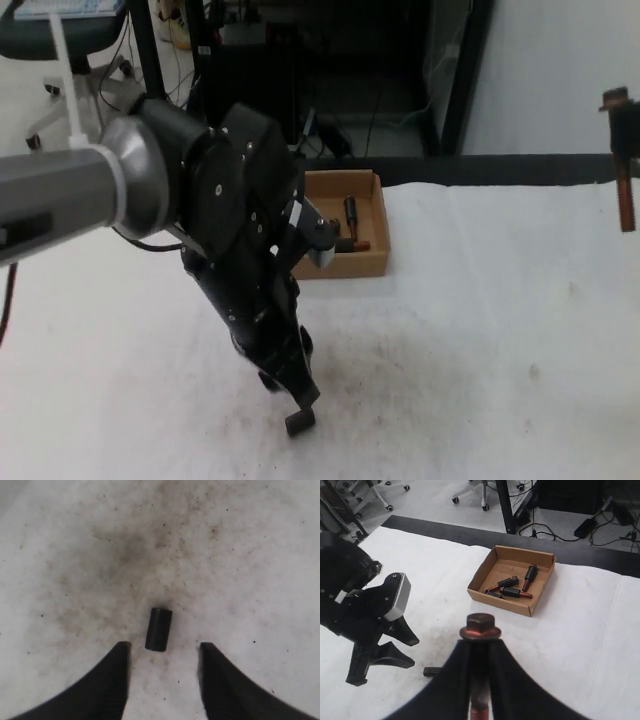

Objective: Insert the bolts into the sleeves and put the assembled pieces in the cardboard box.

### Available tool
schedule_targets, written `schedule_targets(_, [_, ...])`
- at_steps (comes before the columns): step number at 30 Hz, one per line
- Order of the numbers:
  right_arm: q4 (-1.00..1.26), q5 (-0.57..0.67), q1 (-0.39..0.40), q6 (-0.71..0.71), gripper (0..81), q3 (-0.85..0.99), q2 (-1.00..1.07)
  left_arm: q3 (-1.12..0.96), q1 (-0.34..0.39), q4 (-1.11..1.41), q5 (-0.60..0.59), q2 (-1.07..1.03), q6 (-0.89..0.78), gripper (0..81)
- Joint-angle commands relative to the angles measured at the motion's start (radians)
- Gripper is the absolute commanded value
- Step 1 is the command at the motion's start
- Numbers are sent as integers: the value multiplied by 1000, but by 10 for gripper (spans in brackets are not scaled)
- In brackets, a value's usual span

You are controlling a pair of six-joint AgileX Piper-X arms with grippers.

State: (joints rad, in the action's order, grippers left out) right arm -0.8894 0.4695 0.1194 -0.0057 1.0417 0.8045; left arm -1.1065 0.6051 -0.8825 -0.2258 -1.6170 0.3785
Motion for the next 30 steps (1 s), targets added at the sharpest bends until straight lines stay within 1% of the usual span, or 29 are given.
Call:
schedule_targets(1, [27, 25, -2, 20, 8, -10, -10, -8, 5, -29, 12, -9, 4, 486])
schedule_targets(5, [47, 46, -2, 40, 8, -22, -10, -8, 6, -30, 14, -42, 8, 486])
schedule_targets(10, [58, 46, -2, 40, 8, -34, -10, -8, 13, -28, 39, -84, 66, 486])
schedule_targets(14, [58, 46, -2, 40, 8, -39, -10, -9, 41, -18, 130, -115, 166, 486])
schedule_targets(16, [58, 46, -2, 40, 8, -39, -10, -9, 54, -1, 167, -127, 190, 486])
schedule_targets(18, [58, 46, -2, 40, 8, -39, -10, -9, 59, 28, 194, -131, 190, 486])
schedule_targets(22, [58, 46, -2, 40, 8, -39, -10, -9, 59, 70, 195, -131, 190, 486])
schedule_targets(30, [58, 46, -2, 40, 8, -39, -10, -9, 59, 78, 195, -165, 161, 486])
